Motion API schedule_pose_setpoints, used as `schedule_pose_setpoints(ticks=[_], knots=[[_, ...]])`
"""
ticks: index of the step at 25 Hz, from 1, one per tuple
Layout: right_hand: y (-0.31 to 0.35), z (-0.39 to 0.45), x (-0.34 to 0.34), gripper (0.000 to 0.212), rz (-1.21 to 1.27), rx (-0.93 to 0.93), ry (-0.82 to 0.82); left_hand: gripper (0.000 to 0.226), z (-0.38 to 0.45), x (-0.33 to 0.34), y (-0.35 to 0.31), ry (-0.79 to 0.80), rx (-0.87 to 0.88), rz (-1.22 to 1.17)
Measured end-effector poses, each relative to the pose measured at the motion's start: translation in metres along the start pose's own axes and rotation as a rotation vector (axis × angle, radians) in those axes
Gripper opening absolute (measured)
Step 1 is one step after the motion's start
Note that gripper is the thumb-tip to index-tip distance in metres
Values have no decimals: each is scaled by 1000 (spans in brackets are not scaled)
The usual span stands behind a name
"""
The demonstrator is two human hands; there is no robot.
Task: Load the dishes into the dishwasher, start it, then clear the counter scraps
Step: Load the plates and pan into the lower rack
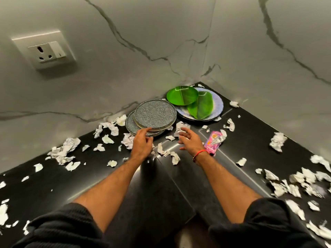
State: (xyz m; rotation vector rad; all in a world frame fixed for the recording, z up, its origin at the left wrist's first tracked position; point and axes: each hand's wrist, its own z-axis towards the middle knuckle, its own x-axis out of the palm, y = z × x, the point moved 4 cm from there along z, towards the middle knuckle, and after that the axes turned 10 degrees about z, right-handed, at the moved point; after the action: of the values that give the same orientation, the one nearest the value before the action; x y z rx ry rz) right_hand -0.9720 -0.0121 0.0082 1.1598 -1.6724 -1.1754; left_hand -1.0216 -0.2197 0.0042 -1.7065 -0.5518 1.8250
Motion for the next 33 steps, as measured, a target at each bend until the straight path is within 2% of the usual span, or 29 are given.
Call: schedule_pose_setpoints(ticks=[6,11,15,25,29,33], knots=[[2,63,36,46,-27,63,0,56,95,10,45,26,-441,-74],[-11,86,37,42,-37,81,-48,58,131,18,69,61,-614,-108],[-19,85,39,37,-33,63,-85,47,132,18,80,51,-668,-203],[-19,66,27,33,-8,39,-94,29,95,11,61,-150,-691,-401],[-14,52,17,29,-19,34,-93,27,79,-6,62,-236,-643,-234],[-14,34,7,27,-13,19,-80,29,63,-20,72,-230,-631,-146]])
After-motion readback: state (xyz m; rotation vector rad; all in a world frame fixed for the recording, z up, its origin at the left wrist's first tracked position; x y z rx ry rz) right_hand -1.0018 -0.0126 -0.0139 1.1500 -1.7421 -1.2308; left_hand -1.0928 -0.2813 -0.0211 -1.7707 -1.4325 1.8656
